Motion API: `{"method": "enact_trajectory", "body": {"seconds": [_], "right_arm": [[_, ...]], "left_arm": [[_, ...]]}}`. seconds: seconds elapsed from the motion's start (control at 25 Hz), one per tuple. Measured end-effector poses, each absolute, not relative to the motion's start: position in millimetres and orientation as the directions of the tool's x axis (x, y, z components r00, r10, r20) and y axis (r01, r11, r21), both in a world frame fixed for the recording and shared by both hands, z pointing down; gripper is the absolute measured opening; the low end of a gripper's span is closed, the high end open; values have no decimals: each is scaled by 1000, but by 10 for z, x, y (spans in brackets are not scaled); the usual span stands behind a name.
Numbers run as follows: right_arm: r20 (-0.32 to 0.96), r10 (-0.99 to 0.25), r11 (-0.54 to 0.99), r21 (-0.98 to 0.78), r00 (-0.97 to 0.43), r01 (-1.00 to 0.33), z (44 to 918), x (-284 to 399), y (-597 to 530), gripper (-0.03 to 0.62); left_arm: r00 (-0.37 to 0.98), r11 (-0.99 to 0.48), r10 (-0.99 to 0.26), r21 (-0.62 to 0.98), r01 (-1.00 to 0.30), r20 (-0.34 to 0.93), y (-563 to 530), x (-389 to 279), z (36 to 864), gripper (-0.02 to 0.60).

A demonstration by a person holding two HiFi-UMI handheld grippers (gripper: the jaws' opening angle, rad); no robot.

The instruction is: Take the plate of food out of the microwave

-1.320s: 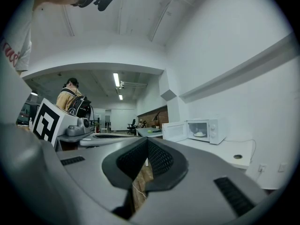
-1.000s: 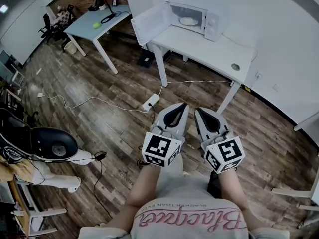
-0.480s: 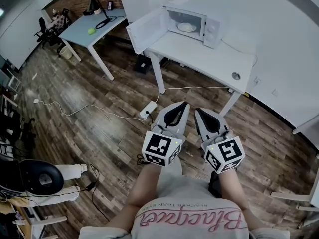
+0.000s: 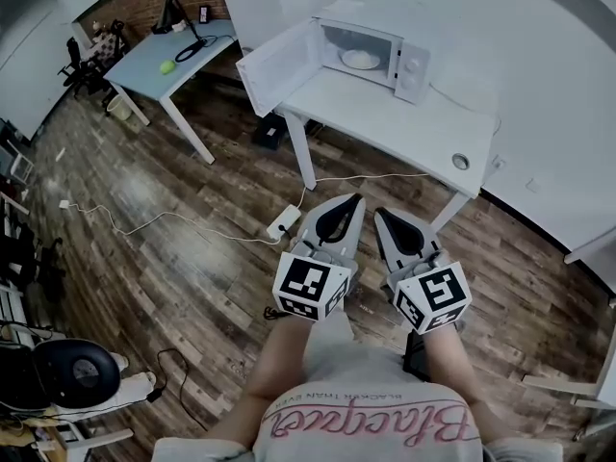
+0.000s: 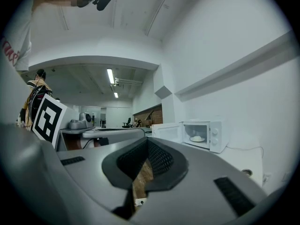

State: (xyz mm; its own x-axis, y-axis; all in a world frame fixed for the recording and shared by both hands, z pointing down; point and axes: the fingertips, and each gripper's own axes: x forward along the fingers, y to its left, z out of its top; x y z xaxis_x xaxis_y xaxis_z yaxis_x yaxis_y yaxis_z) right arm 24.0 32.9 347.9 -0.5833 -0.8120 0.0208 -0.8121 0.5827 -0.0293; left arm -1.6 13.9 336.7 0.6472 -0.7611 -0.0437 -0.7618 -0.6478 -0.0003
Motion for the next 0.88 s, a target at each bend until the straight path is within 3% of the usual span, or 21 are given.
{"method": "enact_trajectory", "body": {"seconds": [0.88], "right_arm": [[24, -836, 546, -68, -549, -835, 3430, -75, -847, 5]], "left_arm": [[718, -718, -696, 13, -696, -32, -1040, -265, 3333, 6]]}}
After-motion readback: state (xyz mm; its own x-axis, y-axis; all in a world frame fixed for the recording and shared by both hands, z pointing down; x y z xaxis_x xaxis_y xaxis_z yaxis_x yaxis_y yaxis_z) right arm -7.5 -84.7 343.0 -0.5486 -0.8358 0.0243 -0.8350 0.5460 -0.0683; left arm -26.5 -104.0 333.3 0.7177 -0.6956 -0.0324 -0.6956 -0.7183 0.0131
